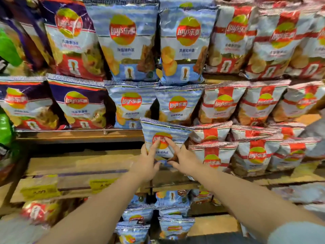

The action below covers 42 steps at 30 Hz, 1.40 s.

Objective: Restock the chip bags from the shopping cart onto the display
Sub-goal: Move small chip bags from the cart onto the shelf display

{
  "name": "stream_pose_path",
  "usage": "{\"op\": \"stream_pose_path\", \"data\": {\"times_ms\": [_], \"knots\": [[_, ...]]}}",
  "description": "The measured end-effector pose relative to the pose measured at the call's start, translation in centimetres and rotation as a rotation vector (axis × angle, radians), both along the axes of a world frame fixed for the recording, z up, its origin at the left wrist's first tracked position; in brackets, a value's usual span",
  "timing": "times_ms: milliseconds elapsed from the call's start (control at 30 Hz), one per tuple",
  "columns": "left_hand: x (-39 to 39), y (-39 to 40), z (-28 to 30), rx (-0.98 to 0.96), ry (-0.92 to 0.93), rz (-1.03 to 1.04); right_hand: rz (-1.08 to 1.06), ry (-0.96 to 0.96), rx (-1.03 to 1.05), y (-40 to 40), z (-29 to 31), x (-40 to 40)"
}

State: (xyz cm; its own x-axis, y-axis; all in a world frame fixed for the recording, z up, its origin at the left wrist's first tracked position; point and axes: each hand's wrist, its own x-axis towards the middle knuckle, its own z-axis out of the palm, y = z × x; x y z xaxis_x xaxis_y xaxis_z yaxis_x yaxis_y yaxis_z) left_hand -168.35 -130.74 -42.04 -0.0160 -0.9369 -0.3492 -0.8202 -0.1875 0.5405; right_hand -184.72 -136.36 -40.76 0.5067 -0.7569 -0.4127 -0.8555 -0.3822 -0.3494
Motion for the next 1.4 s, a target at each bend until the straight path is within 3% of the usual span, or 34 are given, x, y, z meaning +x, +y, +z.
{"op": "stream_pose_path", "data": {"times_ms": [167, 300, 367, 467, 567, 633, 700, 800, 867, 1133, 1233, 1400], "knots": [[0.4, -1.9, -2.8, 0.048, -0.007, -0.107, -0.138, -0.016, 0.049, -1.1, -3.0, 0.9], [0.3, -2.8, -4.6, 0.234, 0.009, -0.277, -0.252, 0.105, 0.042, -0.3, -4.1, 1.5], [0.7, -3.2, -4.8, 0.233, -0.028, -0.314, -0.343, 0.148, 0.011, 0.6, -4.7, 2.3], [1.3, -2.8, -3.6, 0.111, -0.144, -0.236, -0.614, 0.055, -0.037, 2.6, -4.6, 3.4], [2.4, -1.7, -3.6, -0.224, -0.298, -0.176, -0.790, -0.110, -0.045, 4.4, -4.1, 4.4], [2.8, -1.9, -4.3, -0.435, -0.330, -0.330, -0.796, -0.051, -0.042, 4.8, -4.4, 5.2], [2.8, -2.8, -4.1, -0.508, -0.391, -0.515, -0.735, -0.036, -0.046, 4.1, -4.8, 5.6], [2.1, -4.4, -3.7, -0.386, -0.531, -0.705, -0.662, -0.124, 0.047, 2.1, -4.1, 5.5], [1.9, -5.7, -2.6, -0.239, -0.627, -0.713, -0.633, -0.166, 0.113, 0.9, -3.6, 4.9], [0.5, -3.3, 0.8, -0.209, -0.437, -0.617, -0.802, -0.356, 0.108, 3.5, -0.5, 5.0], [-0.4, -2.8, 3.1, -0.420, -0.336, -0.622, -0.915, -0.484, 0.071, 5.4, 1.8, 5.1], [-3.0, -0.8, 7.0, -0.685, -0.151, -0.820, -1.009, -0.671, -0.087, 9.7, 6.6, 3.1]]}}
